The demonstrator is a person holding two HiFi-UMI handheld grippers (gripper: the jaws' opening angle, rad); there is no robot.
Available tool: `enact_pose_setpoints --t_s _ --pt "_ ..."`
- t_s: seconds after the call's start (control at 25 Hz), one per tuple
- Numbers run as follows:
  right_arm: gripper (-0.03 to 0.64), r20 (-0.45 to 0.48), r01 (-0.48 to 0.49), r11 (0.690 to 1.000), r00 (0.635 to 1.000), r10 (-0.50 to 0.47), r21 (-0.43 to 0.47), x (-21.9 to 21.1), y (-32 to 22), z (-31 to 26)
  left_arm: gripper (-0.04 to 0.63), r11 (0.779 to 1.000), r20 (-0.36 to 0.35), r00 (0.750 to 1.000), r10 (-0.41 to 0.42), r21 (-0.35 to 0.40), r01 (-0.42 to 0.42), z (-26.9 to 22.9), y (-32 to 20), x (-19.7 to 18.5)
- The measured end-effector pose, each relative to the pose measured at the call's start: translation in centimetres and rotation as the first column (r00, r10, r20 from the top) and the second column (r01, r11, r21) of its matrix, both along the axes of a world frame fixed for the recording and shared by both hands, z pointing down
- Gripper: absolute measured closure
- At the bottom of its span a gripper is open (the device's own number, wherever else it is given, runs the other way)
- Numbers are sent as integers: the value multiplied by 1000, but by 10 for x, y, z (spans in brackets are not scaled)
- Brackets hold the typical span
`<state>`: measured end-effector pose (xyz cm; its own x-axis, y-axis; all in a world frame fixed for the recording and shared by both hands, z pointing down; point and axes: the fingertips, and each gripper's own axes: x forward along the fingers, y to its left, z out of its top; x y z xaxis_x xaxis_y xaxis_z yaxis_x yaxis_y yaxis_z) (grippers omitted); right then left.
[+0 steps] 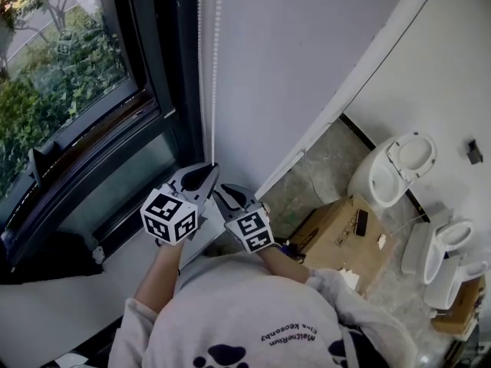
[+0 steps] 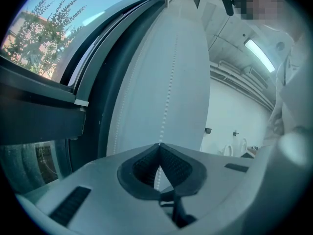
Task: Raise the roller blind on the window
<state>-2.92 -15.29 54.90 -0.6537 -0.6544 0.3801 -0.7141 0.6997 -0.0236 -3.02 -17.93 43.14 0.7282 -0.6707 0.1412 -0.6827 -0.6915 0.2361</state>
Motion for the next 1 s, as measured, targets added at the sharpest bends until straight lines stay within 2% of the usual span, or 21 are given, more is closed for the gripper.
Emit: enact_pose_setpoints --t_s 0.32,0.68,1.0 --pt "531 164 -88 985 984 63 150 26 0 -122 586 1000 -4 1000 -5 10 5 0 -1 -2" --pt "532 244 -54 954 970 -20 293 10 -2 -239 586 1000 -8 1000 -6 11 6 0 0 -2" --pt "532 292 -35 934 953 -76 355 -10 -17 -292 586 1000 -20 1000 -11 17 11 -1 6 -3"
